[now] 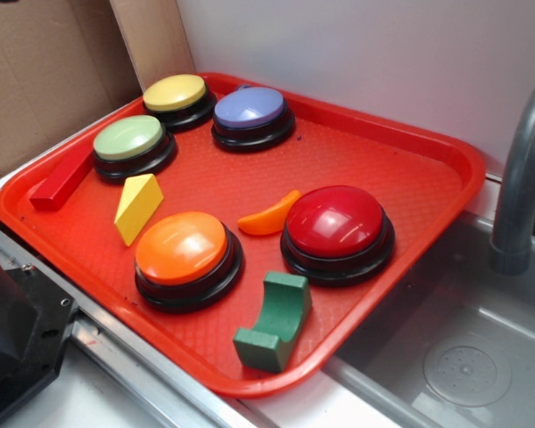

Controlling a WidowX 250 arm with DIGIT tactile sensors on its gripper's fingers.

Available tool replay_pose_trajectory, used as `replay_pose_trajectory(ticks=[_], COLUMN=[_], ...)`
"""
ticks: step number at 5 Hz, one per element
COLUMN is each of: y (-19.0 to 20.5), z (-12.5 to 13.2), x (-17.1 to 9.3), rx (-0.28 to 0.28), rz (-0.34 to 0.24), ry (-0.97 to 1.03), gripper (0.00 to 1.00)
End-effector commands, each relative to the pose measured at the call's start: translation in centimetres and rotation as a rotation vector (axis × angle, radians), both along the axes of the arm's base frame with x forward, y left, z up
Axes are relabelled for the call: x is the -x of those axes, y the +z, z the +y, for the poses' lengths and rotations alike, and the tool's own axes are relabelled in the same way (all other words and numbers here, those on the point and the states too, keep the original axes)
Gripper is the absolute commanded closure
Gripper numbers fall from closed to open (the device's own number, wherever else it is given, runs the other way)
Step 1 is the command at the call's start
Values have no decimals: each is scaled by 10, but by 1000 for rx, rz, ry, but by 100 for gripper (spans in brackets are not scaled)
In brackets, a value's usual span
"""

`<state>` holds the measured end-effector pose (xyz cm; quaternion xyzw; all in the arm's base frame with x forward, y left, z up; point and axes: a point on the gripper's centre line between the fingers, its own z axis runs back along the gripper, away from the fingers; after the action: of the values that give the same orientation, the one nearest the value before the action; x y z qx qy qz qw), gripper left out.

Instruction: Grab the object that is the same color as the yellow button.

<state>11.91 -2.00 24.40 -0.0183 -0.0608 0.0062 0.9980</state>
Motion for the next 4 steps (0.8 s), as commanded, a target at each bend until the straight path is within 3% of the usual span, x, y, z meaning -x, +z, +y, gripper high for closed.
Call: replay_pose_trajectory(ticks=[1,3,4], y=[0,-48,-87], z=[0,8,16], x=[0,-15,-28], rx=[0,6,-12], rz=[0,-17,-54], ry=[0,206,402], gripper=[0,0,0])
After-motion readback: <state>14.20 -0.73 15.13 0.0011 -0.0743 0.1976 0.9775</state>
